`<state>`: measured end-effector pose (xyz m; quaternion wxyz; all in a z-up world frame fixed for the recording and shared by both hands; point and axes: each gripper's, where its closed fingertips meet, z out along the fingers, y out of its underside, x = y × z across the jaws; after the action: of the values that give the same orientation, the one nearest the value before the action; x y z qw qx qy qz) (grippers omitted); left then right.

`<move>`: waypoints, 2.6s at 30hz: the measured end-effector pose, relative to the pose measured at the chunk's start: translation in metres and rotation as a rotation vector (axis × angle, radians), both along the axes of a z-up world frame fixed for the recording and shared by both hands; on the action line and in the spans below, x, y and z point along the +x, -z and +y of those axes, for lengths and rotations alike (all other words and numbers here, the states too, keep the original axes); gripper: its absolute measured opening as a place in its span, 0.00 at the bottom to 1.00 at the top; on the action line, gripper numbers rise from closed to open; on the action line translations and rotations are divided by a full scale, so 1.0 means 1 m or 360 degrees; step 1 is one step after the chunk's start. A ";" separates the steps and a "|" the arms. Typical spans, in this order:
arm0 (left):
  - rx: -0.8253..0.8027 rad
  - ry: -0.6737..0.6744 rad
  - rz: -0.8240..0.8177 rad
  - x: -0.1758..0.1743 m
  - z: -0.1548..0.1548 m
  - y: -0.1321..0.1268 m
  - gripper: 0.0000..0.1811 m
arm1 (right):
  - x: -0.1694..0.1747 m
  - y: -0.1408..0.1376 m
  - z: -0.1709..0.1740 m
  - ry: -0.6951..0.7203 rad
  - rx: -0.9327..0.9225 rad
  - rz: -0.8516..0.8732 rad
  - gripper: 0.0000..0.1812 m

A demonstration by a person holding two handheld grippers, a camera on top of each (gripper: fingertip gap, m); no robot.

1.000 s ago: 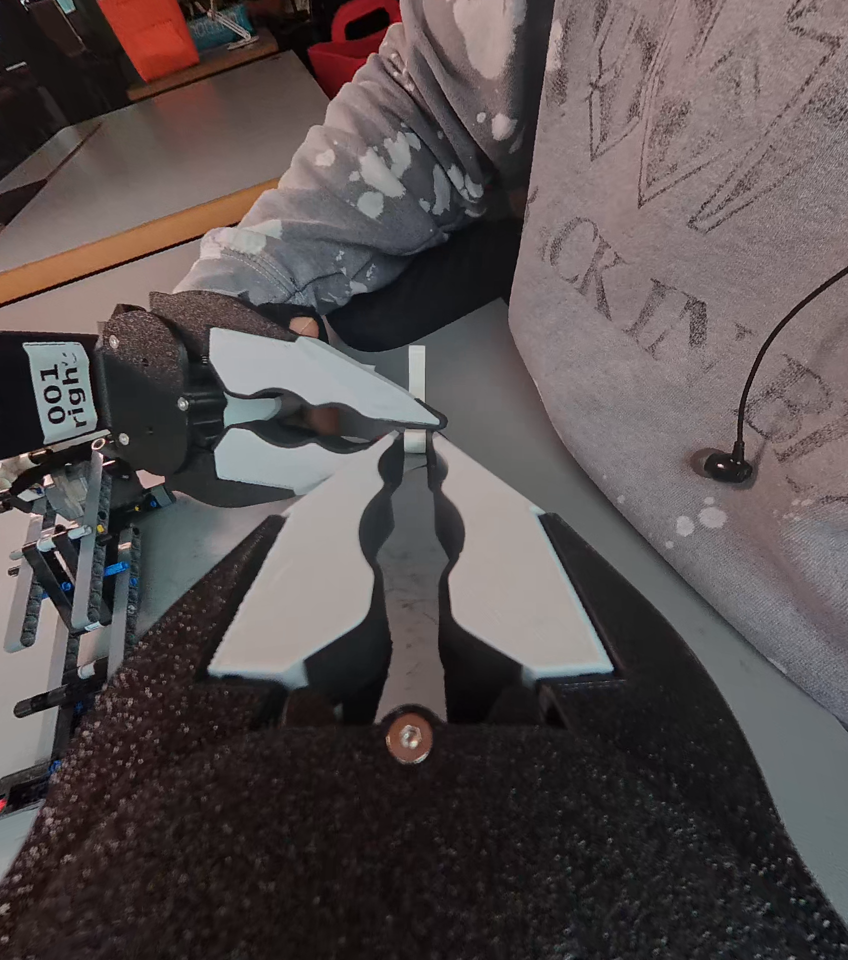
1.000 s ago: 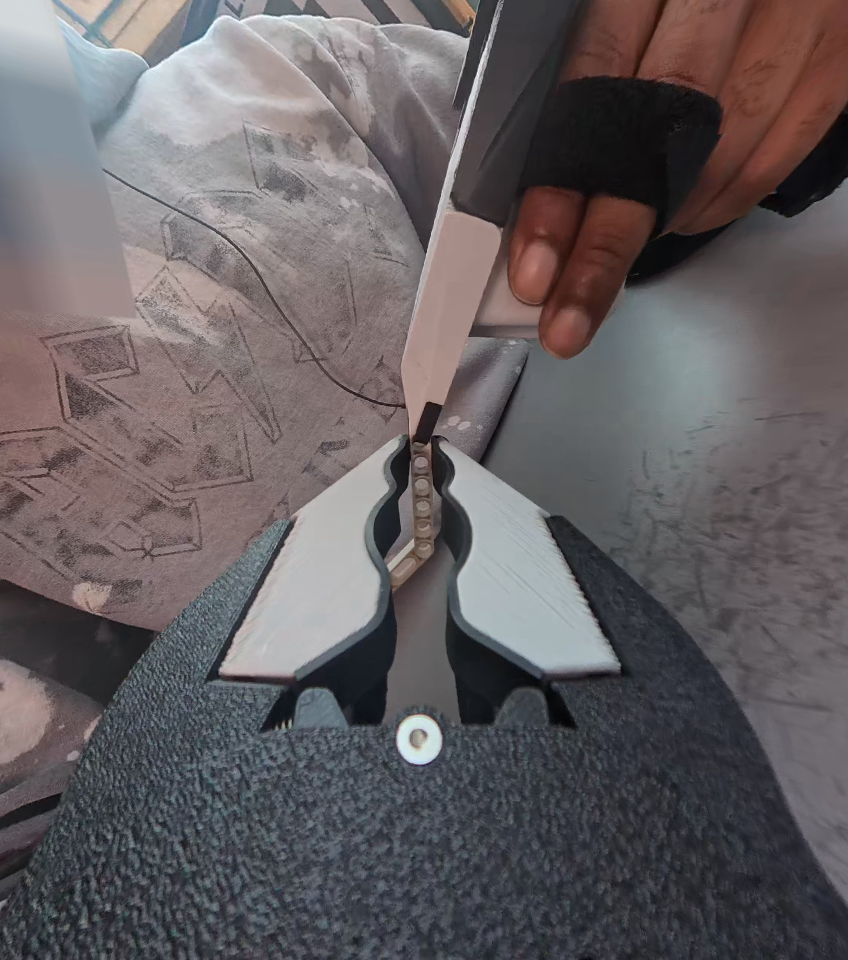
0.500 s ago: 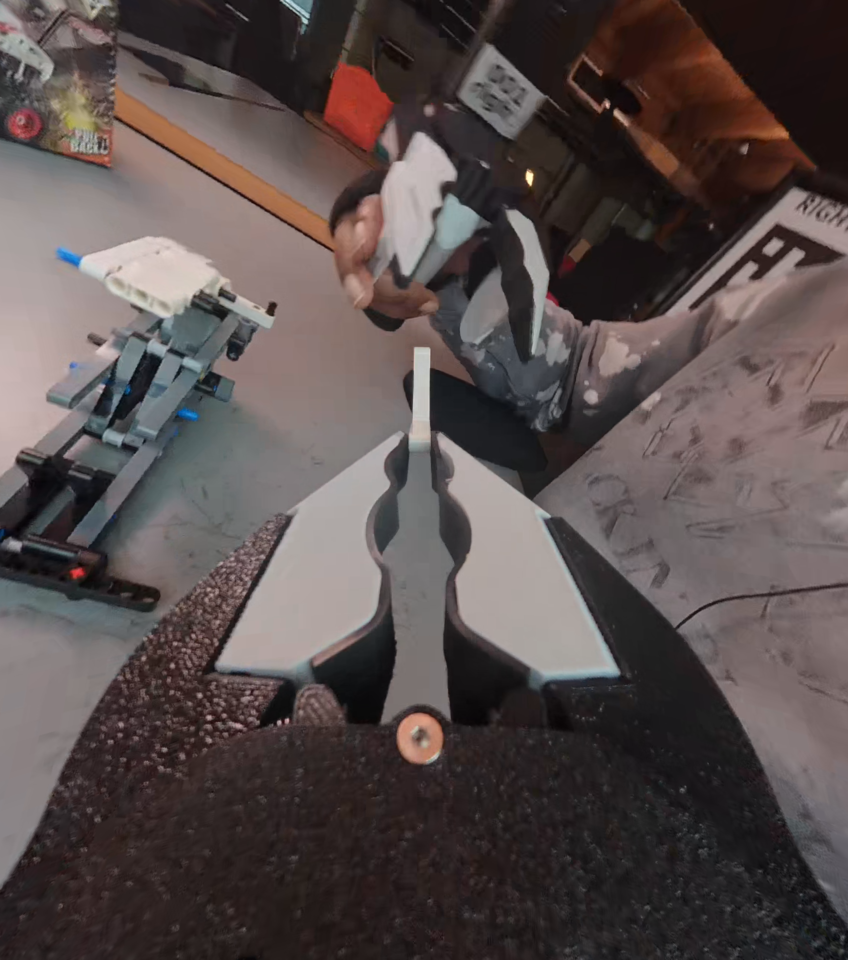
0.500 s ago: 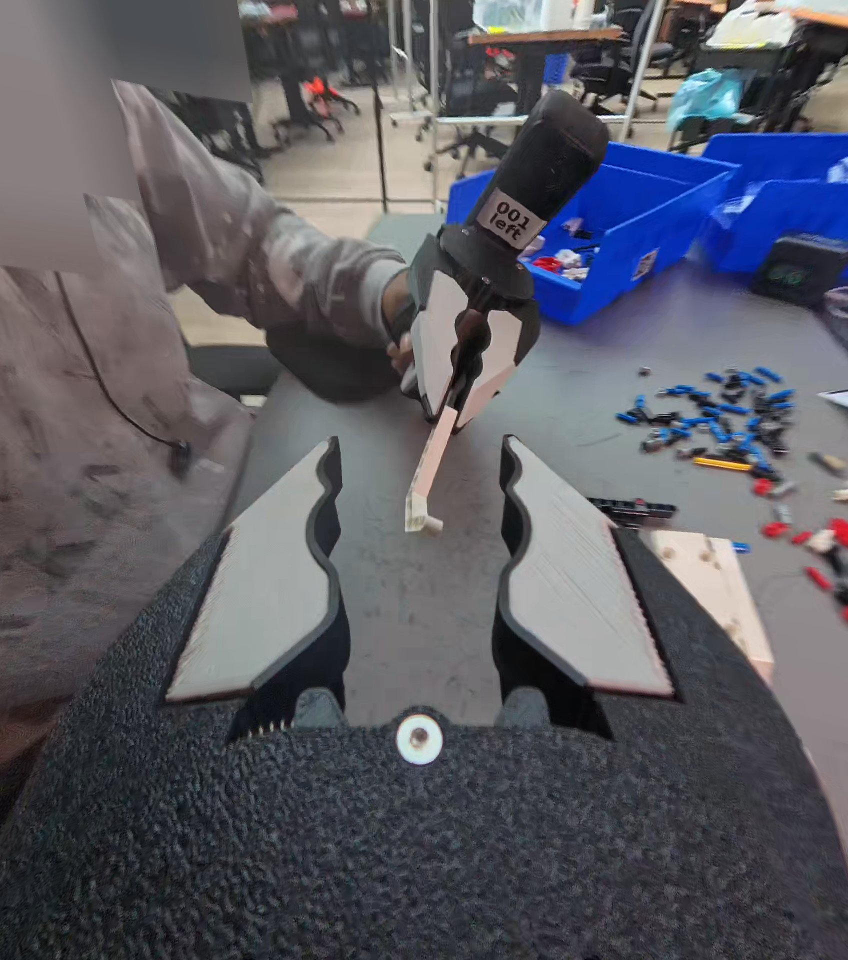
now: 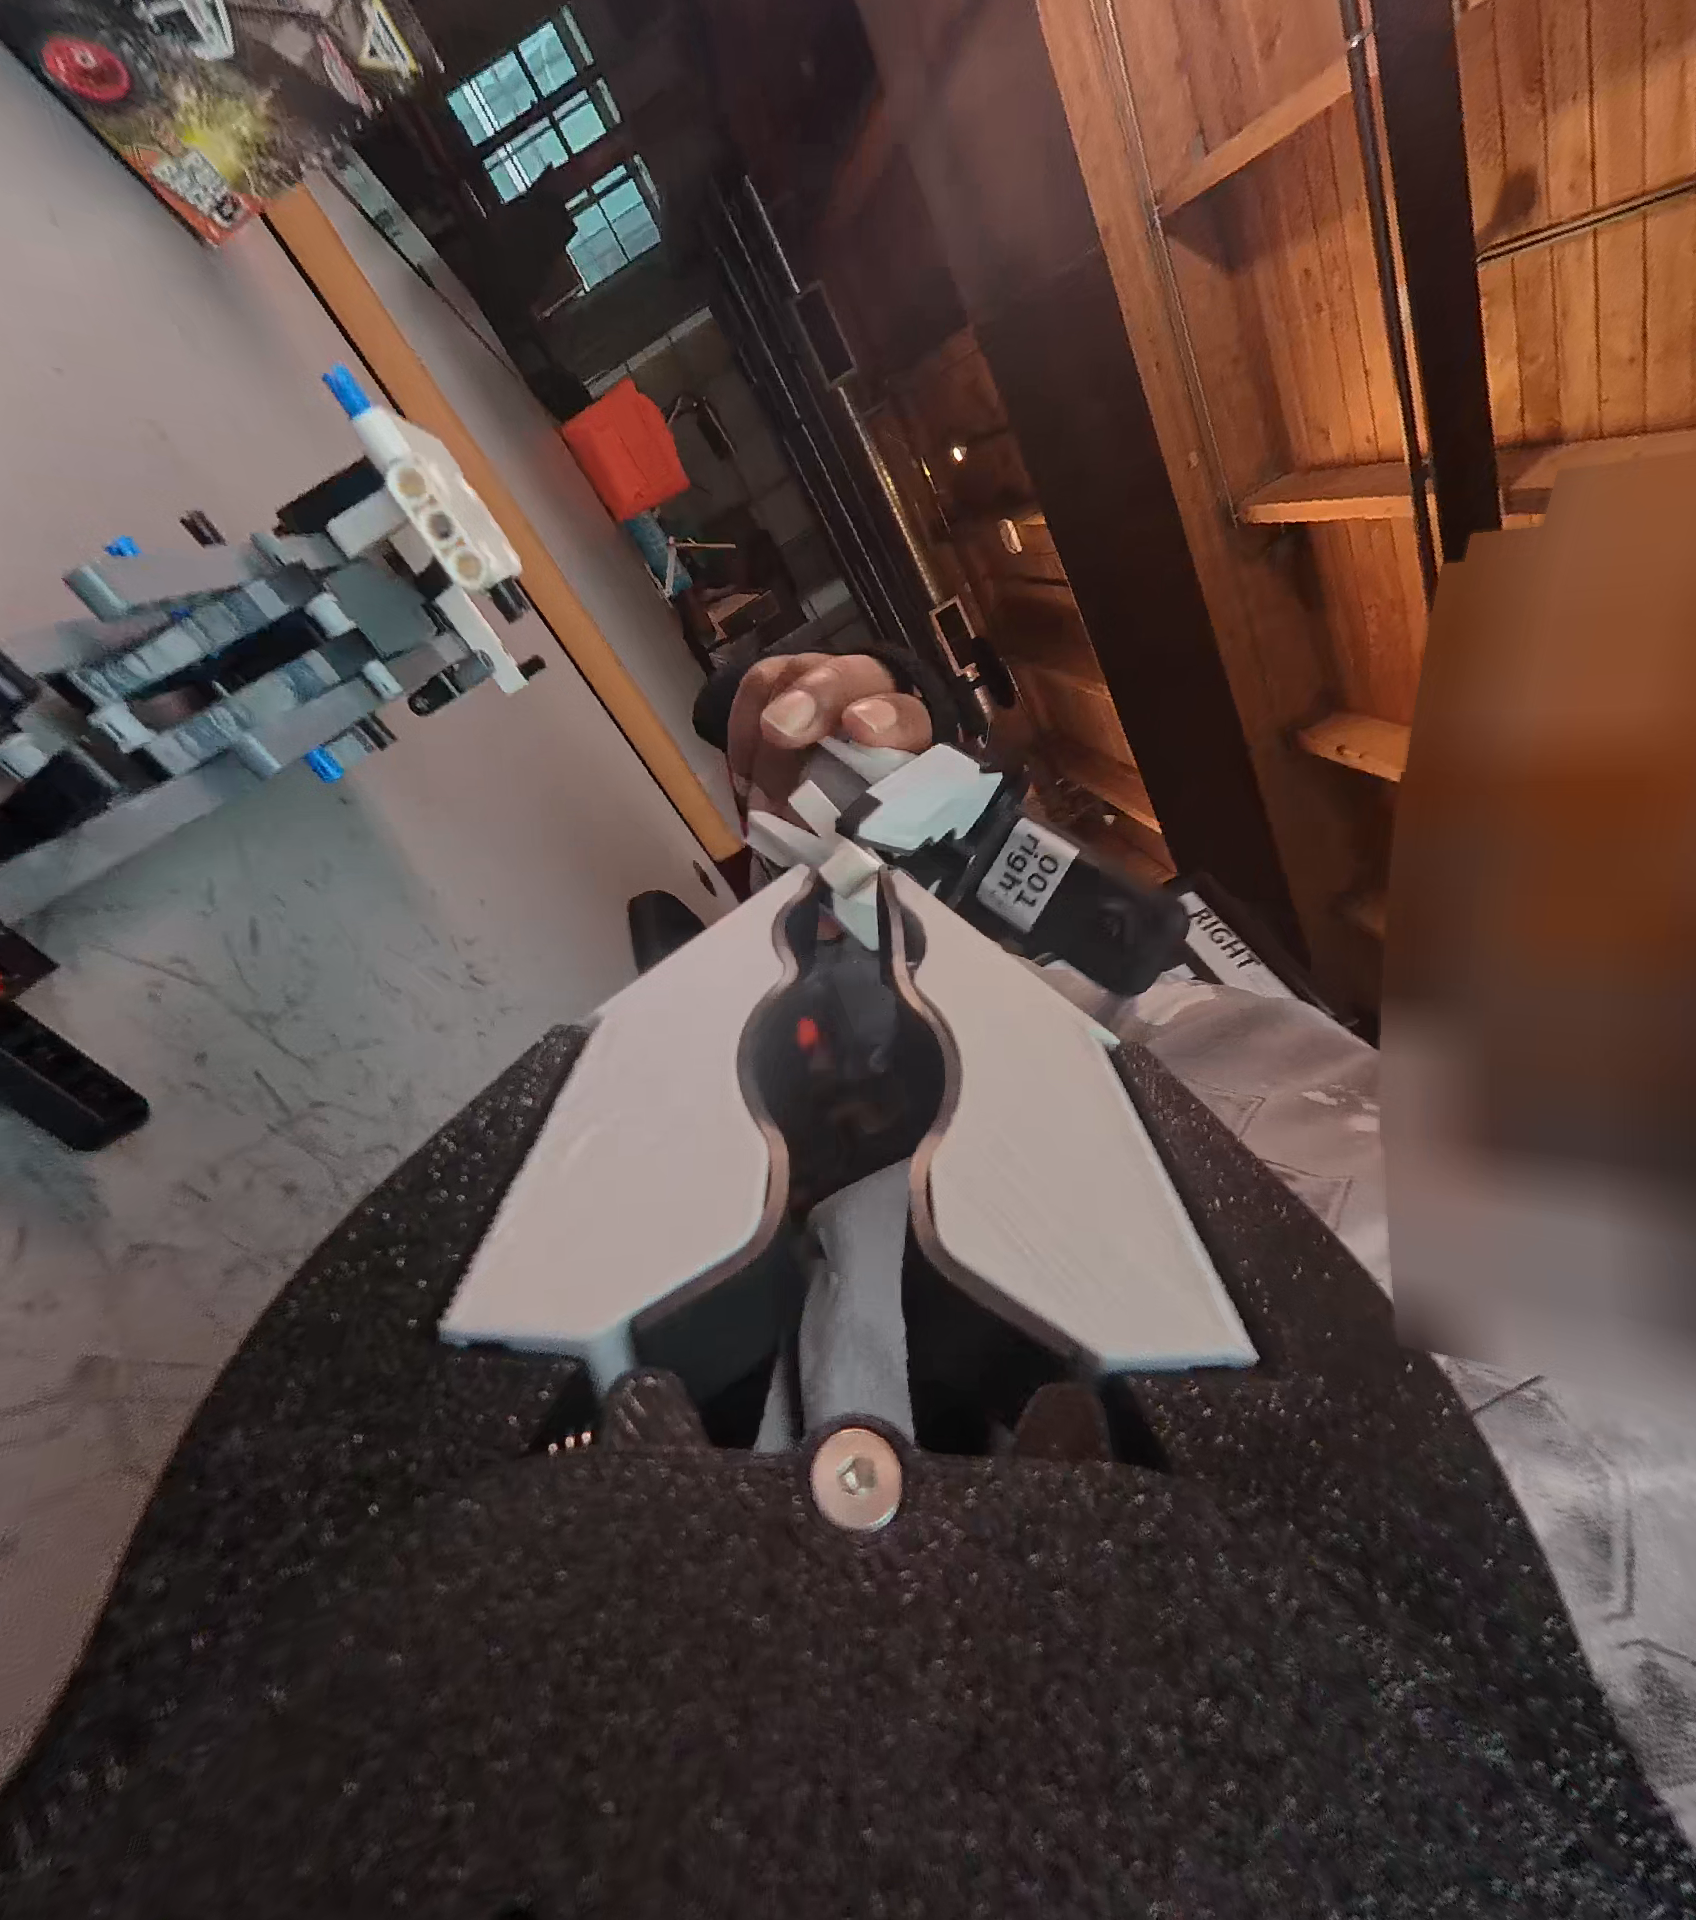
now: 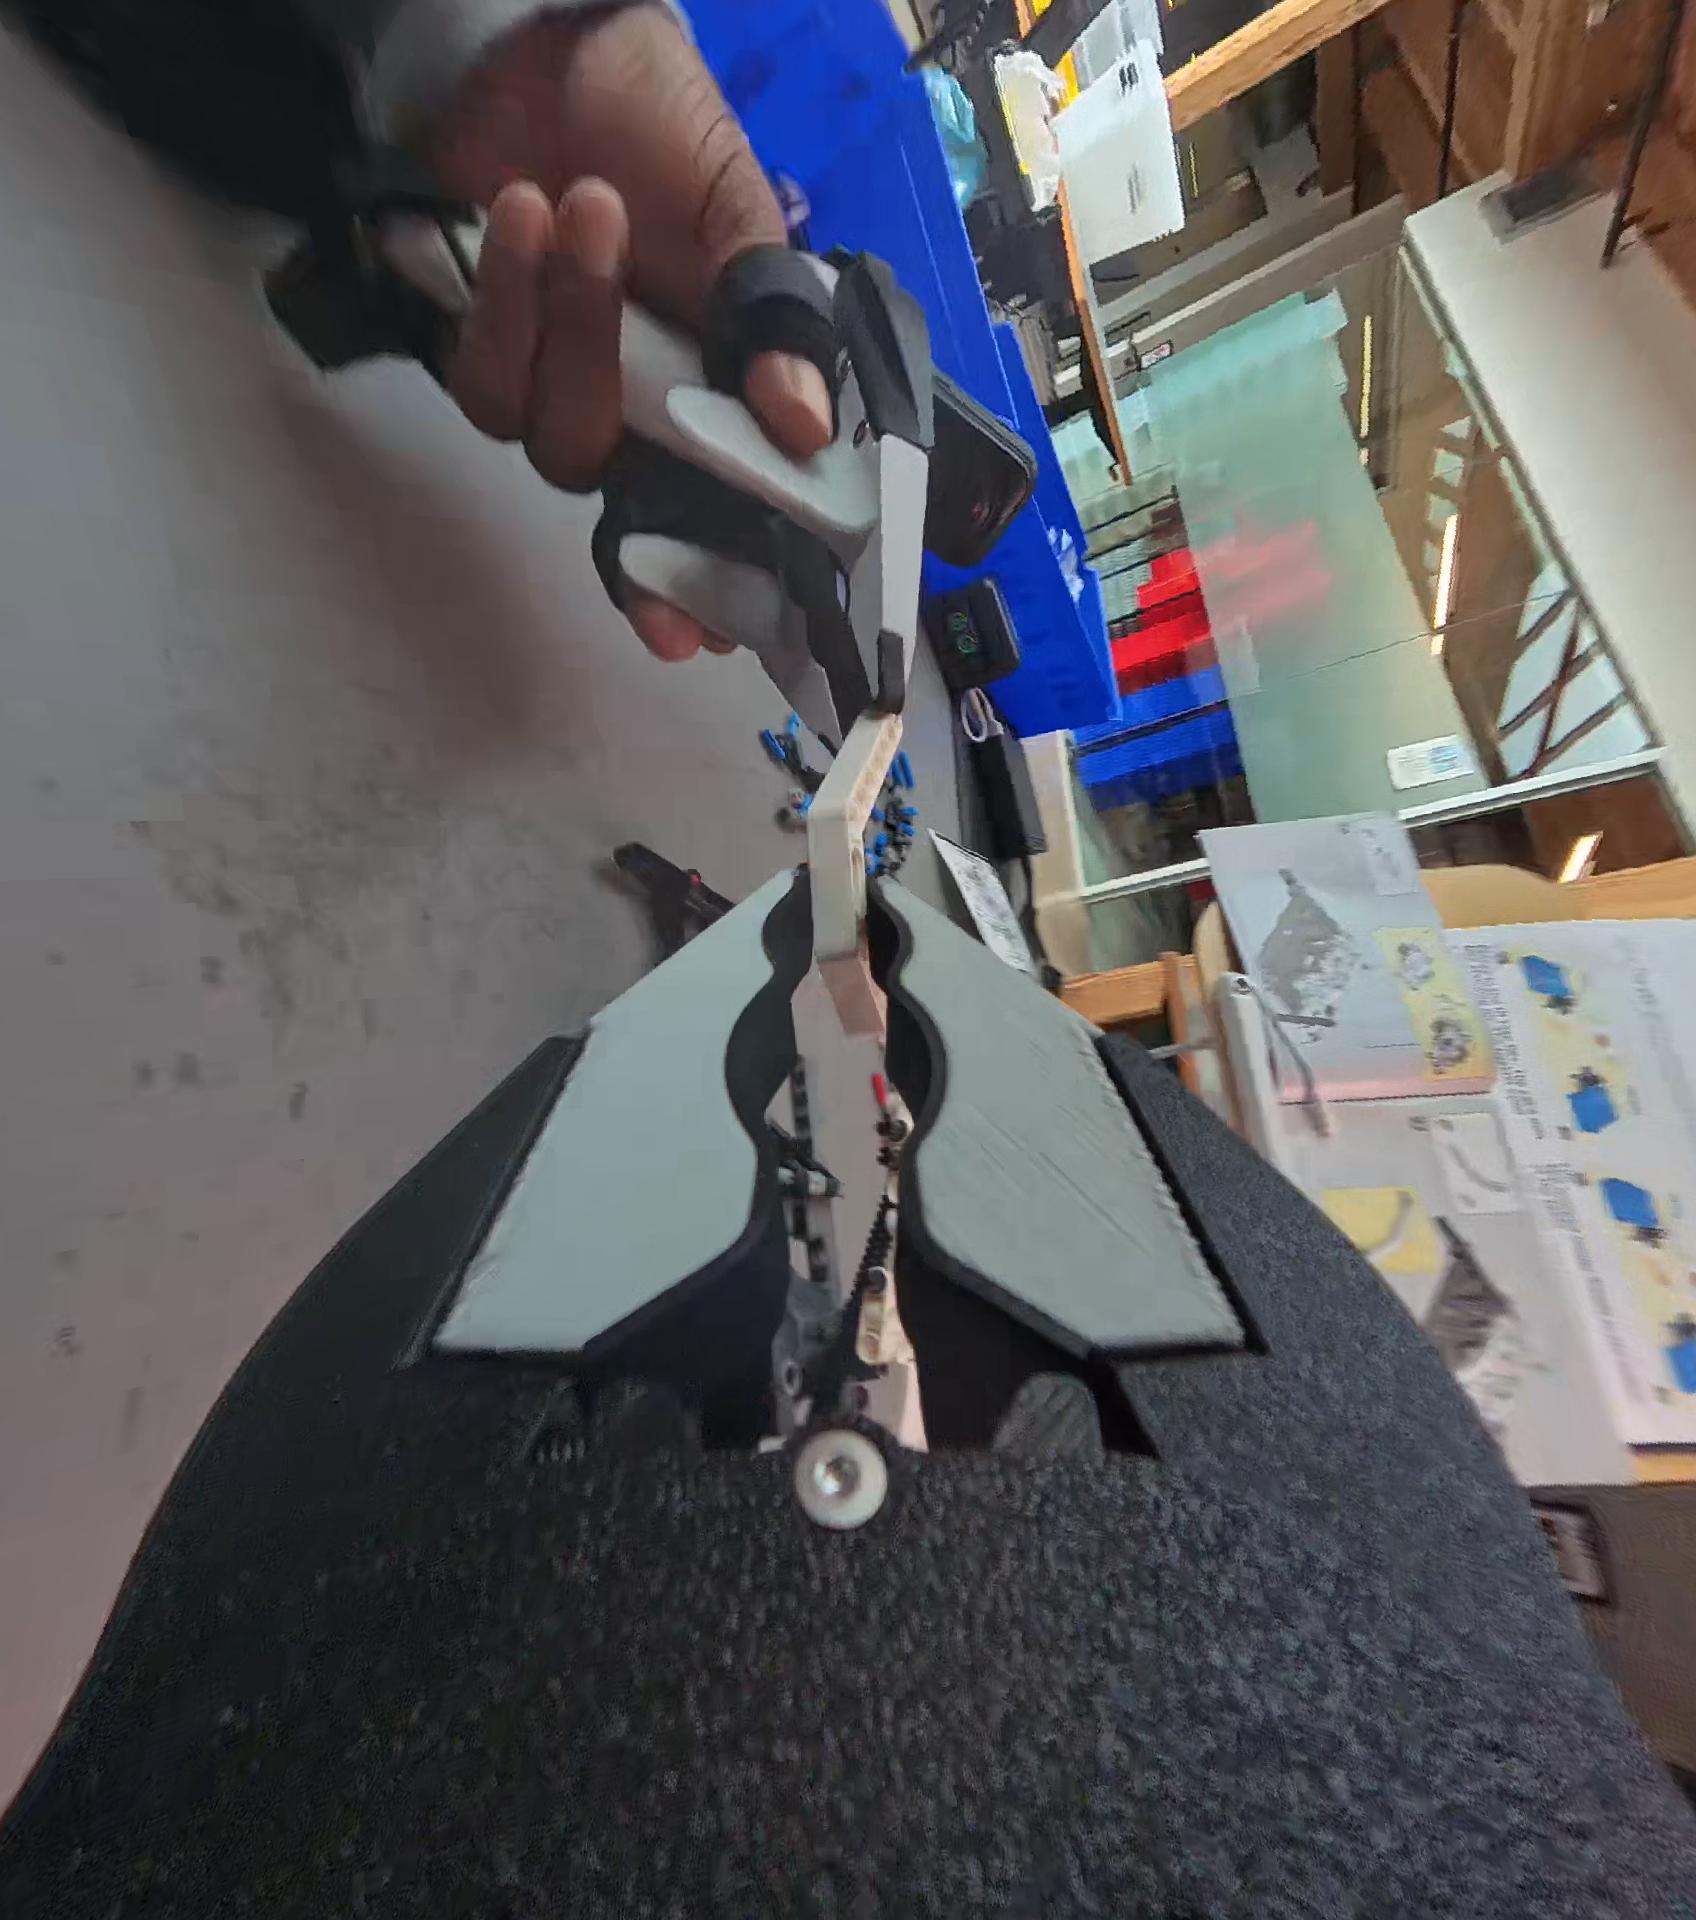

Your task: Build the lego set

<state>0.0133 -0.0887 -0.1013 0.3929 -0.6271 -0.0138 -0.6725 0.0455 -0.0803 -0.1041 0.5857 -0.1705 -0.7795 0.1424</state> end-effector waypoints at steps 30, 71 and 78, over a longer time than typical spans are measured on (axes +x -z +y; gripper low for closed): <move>-0.0150 0.0374 0.1389 0.016 -0.021 0.110 0.12 | 0.013 0.100 -0.015 0.0486 -0.1388 -0.0936 0.26; -0.0650 -0.0891 0.2268 -0.253 0.072 0.125 0.02 | 0.016 0.017 0.072 0.0362 -0.1546 0.0133 0.18; -0.0600 -0.0899 0.2279 -0.253 0.073 0.125 0.02 | 0.016 0.019 0.076 0.0371 -0.1559 0.0154 0.14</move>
<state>-0.2398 -0.0160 -0.2263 0.3492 -0.9360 -0.0298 0.0332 0.0612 -0.0042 -0.1233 0.4844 -0.5044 -0.5689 0.4328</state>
